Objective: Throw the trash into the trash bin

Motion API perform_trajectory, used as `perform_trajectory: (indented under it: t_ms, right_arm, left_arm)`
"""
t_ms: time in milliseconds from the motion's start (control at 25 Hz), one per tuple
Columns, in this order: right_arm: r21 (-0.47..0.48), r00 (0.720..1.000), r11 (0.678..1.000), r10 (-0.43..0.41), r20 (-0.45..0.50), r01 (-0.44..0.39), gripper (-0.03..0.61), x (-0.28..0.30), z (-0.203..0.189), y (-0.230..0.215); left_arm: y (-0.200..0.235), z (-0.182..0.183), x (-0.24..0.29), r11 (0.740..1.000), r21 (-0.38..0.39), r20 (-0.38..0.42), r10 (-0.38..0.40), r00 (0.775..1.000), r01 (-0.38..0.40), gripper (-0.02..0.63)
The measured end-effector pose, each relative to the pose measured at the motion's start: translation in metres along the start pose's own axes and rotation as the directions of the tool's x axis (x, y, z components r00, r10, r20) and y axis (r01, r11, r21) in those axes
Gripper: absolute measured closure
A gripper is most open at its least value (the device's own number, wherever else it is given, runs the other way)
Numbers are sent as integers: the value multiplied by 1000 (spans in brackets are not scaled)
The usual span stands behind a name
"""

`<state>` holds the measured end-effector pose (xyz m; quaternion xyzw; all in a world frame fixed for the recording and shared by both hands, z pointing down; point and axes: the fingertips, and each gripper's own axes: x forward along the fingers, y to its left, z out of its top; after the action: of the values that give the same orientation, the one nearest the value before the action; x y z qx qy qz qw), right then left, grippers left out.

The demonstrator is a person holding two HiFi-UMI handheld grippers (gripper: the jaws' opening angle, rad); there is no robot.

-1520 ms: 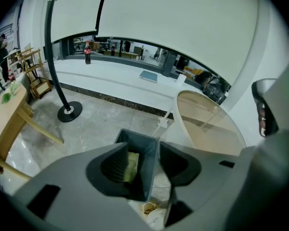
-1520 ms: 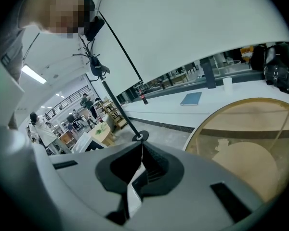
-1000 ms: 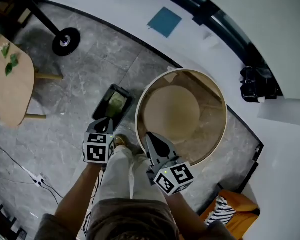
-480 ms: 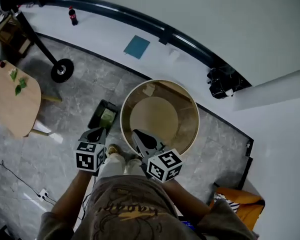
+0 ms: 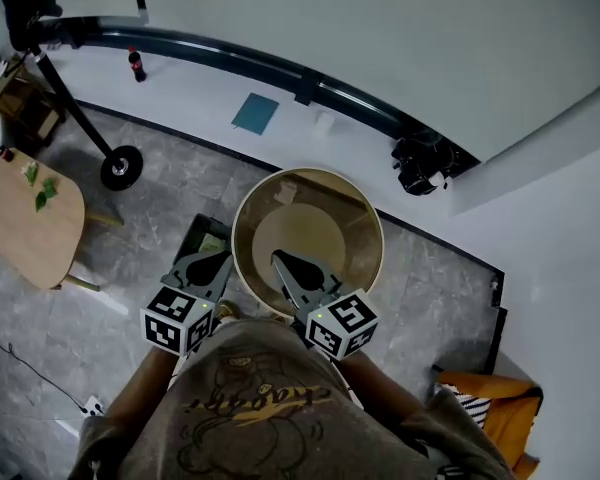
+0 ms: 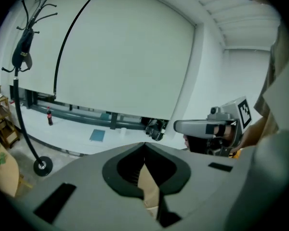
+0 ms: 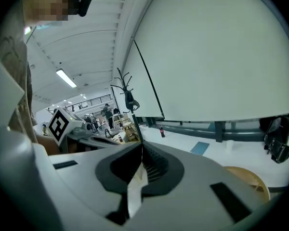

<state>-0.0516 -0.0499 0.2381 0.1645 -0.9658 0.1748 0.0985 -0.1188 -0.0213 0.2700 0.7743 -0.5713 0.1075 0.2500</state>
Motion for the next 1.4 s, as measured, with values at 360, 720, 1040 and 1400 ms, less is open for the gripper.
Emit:
perform_trajectory:
  t_ms: [360, 720, 1040, 1400]
  right_arm:
    - [-87, 981, 992, -77, 178, 94, 559, -29, 35, 5]
    - [-84, 970, 988, -105, 217, 126, 560, -34, 43, 1]
    - [-83, 972, 988, -108, 210, 127, 560, -36, 39, 0]
    - [-93, 975, 989, -98, 199, 118, 560, -39, 35, -1]
  left_arm:
    - [-29, 58, -23, 985, 165, 255, -92, 962, 50, 595]
    - [-29, 57, -25, 985, 172, 286, -77, 955, 28, 595]
    - [-27, 60, -24, 984, 180, 317, -70, 946, 12, 595]
    - [-30, 54, -21, 987, 163, 312, -51, 949, -1, 595]
